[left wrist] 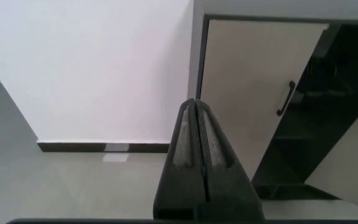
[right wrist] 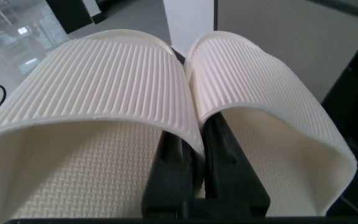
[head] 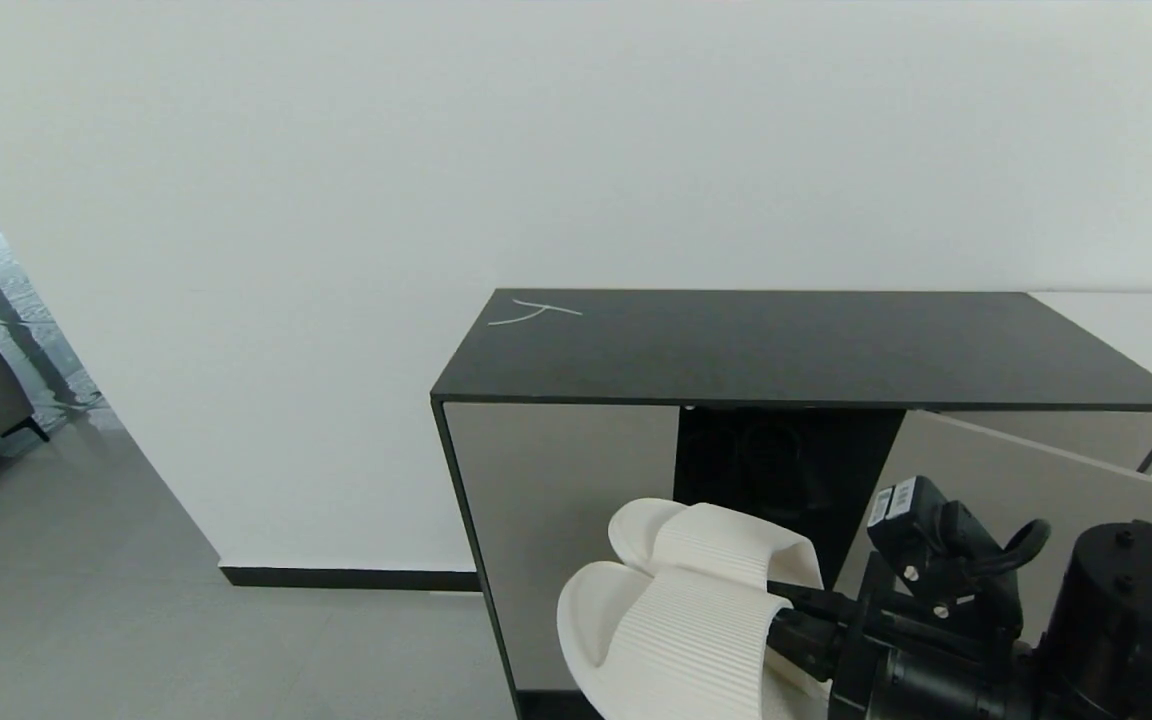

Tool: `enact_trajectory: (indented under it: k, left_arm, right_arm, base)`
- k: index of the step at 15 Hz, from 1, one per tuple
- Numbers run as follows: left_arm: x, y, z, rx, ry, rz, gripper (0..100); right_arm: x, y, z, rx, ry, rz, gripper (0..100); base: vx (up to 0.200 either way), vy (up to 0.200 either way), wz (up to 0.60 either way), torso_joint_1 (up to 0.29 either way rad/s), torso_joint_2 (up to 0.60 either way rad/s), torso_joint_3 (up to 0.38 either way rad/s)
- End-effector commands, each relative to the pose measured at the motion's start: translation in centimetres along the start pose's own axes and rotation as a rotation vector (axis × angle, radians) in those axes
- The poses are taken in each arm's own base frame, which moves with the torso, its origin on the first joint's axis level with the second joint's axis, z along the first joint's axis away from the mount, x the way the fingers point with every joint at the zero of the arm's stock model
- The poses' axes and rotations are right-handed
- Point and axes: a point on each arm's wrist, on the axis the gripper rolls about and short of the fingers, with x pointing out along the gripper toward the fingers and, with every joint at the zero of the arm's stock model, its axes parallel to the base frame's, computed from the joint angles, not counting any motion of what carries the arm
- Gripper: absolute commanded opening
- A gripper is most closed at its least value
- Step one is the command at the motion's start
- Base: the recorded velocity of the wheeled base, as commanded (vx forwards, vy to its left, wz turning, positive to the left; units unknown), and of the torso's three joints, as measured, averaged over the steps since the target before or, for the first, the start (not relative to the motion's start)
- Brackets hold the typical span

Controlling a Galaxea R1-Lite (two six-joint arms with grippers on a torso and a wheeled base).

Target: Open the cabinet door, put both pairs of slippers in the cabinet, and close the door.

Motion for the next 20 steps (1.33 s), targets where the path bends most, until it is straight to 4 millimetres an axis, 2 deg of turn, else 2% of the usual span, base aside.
enact_trajectory:
  k: [1,4,10,14,20]
  left_arm:
    - [0.01,0.00,-0.01,0.000,0.001,0.000,0]
    - [0.01,0.00,-0.01,0.000,0.001,0.001,0]
    - [0.01,0.00,-0.01,0.000,0.001,0.001,0]
    - [0.01,0.00,-0.01,-0.002,0.001,0.001,0]
    - [0.01,0.00,-0.01,0.000,0.001,0.000,0]
  right_arm:
    - [0.07,-0.01,-0.09,0.001,0.004,0.000,0]
    - [0.07,-0.01,-0.08,0.001,0.003,0.000,0]
    - [0.07,-0.01,-0.08,0.001,0.003,0.000,0]
    - [-0.04,-0.01,-0.26,0.001,0.010,0.001,0]
    - [-0.24,0.20,-0.56,0.001,0.025,0.035,0]
  base:
    - [0.000,0.000,0.00,-0.256,0.56,0.295]
    - [0.200,-0.200,0.00,-0.162,0.36,0.198]
    - [0.200,-0.200,0.00,-0.019,0.04,0.023]
    - [0.000,0.000,0.00,-0.039,0.09,0.055]
    - [0.000,0.000,0.00,-0.207,0.47,0.263]
